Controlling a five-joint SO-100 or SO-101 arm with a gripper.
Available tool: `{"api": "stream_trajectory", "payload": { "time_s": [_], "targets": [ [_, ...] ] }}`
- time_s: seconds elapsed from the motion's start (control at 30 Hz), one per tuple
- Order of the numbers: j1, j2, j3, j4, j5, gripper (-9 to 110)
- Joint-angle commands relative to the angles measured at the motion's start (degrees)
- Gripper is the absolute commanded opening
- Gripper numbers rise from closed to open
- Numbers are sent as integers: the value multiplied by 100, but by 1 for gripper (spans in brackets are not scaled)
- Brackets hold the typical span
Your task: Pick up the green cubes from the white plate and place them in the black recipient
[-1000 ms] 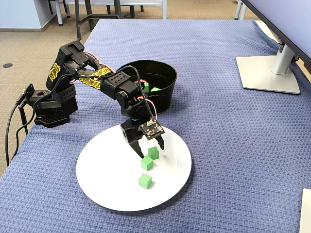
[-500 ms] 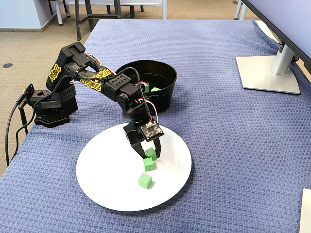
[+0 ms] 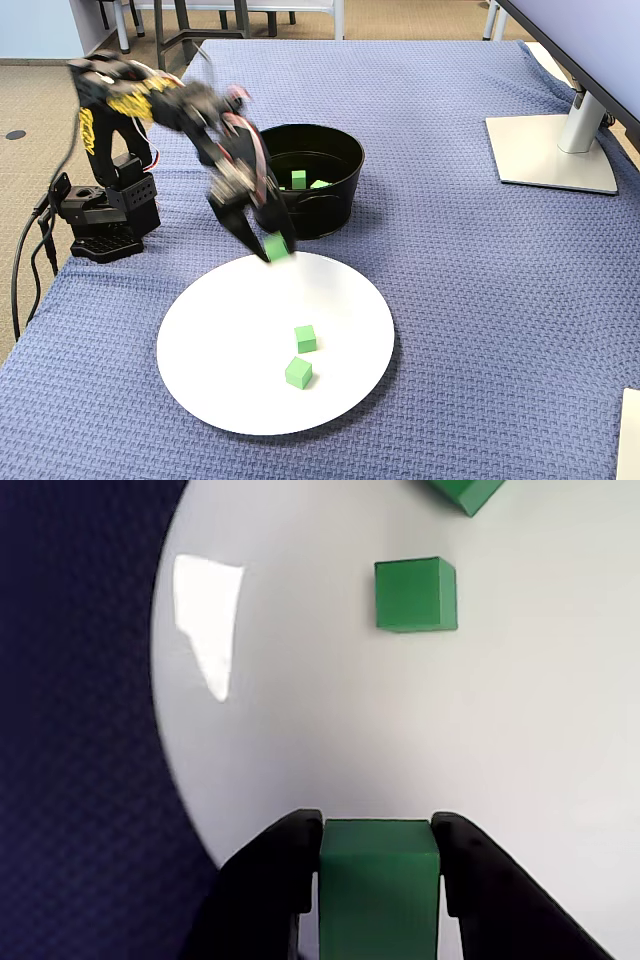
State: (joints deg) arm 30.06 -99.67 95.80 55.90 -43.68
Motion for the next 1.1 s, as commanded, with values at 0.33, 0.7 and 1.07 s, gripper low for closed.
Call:
{"api": "stream_trajectory", "payload": {
  "time_s": [0.33, 0.7, 1.07],
  "targets": [
    [-2962, -2628, 835, 554, 2672, 0],
    [-4482, -2153, 765, 633, 2461, 41],
    [-738, -932, 422, -475, -352, 0]
  ]
}}
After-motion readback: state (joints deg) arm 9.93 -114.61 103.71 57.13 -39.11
